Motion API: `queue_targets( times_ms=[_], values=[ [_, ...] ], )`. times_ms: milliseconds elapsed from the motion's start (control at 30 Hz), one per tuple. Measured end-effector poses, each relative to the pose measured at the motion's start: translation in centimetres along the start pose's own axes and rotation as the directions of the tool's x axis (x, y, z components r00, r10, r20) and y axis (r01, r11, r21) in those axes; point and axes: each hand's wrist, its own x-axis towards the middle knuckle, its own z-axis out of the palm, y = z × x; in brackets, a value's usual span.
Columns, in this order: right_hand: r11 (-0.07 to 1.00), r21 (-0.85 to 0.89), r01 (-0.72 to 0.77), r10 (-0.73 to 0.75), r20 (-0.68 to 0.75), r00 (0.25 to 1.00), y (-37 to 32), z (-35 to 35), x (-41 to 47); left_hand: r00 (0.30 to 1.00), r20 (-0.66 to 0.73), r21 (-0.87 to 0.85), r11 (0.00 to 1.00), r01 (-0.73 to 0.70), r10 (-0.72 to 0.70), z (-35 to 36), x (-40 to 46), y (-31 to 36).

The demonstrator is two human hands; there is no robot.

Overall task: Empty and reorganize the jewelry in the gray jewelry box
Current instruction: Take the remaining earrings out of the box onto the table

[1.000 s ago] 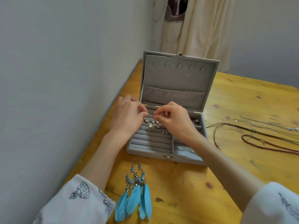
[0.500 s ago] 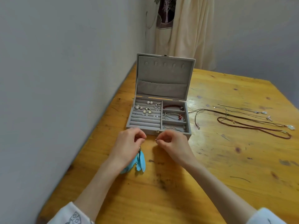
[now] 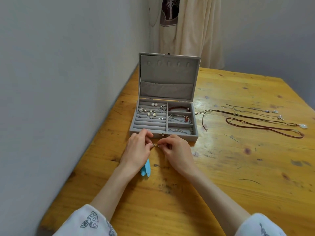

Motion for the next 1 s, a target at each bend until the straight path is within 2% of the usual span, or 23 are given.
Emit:
queue_targets(
  times_ms=[300, 600, 800, 1000],
  values=[
    [0.999, -0.021, 0.042, -0.043, -0.081, 0.996, 0.1, 0.4, -0.2, 0.999, -0.002, 0.033, 0.998, -0.054, 0.054, 0.4, -0.1, -0.2],
    [0.997, 0.005, 0.081, -0.081, -0.1, 0.992, 0.2, 0.2, -0.5, 0.996, -0.024, 0.022, 0.996, -0.086, 0.086, -0.2, -0.5, 0.1],
    [0.998, -0.058, 0.035, -0.041, -0.105, 0.994, -0.4, 0.2, -0.7, 0.994, -0.054, 0.065, 0.994, -0.089, 0.092, -0.8, -0.3, -0.1],
    [0.985, -0.161, -0.063, 0.04, -0.144, 0.989, -1.6, 1.1, -0.3, 0.997, -0.059, 0.211, 0.977, -0.031, 0.044, 0.3, -0.3, -0.2]
  ],
)
